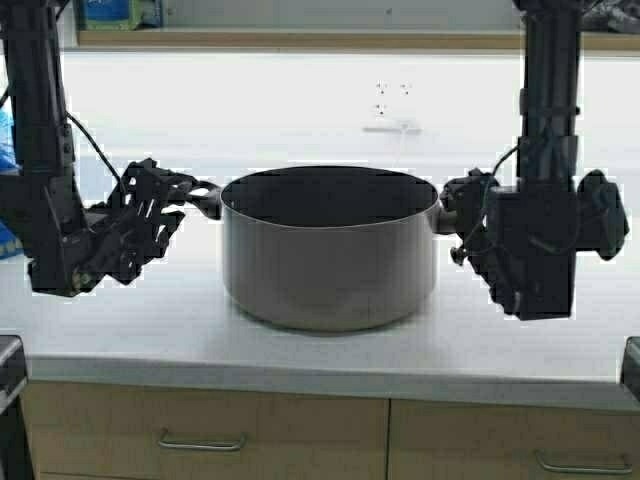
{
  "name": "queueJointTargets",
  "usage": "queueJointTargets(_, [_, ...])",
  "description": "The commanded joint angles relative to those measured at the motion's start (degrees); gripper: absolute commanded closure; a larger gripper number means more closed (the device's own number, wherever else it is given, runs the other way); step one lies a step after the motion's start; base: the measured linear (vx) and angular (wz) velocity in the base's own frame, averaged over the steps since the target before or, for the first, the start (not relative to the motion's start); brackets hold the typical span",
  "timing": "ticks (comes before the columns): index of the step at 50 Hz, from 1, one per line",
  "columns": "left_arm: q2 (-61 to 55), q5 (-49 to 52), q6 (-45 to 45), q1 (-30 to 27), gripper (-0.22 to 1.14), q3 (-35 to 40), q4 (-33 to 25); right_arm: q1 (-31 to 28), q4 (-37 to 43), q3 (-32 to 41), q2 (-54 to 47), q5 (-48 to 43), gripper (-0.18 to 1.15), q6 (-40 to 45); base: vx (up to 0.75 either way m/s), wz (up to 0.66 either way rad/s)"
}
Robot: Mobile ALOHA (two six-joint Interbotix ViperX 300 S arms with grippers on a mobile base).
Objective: Open the cabinet, put the pot inside, then close it
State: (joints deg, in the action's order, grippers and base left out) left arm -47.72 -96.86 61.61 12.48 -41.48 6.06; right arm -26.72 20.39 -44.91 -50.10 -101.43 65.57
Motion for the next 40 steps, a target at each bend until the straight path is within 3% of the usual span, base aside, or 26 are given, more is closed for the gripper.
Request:
queueJointTargets(1, [-0.18,2.99,0.7,-0.09,0.03,5.71,0.09,2.02,0.26,4.31,-1.14,-0.44,0.03,1.32,0.04,0.0])
queueJointTargets(16, [-5.01,11.78,2.64,-1.05,0.04,17.58,-0.44,5.36,0.0,14.94,-7.12,-0.26,0.03,2.2,0.01,-0.01])
queueJointTargets(40, [-9.05,11.87,2.55,-1.23,0.04,21.01,-6.68,6.06,-2.2,19.34,-10.2,0.26,0.03,5.01,0.01,0.0])
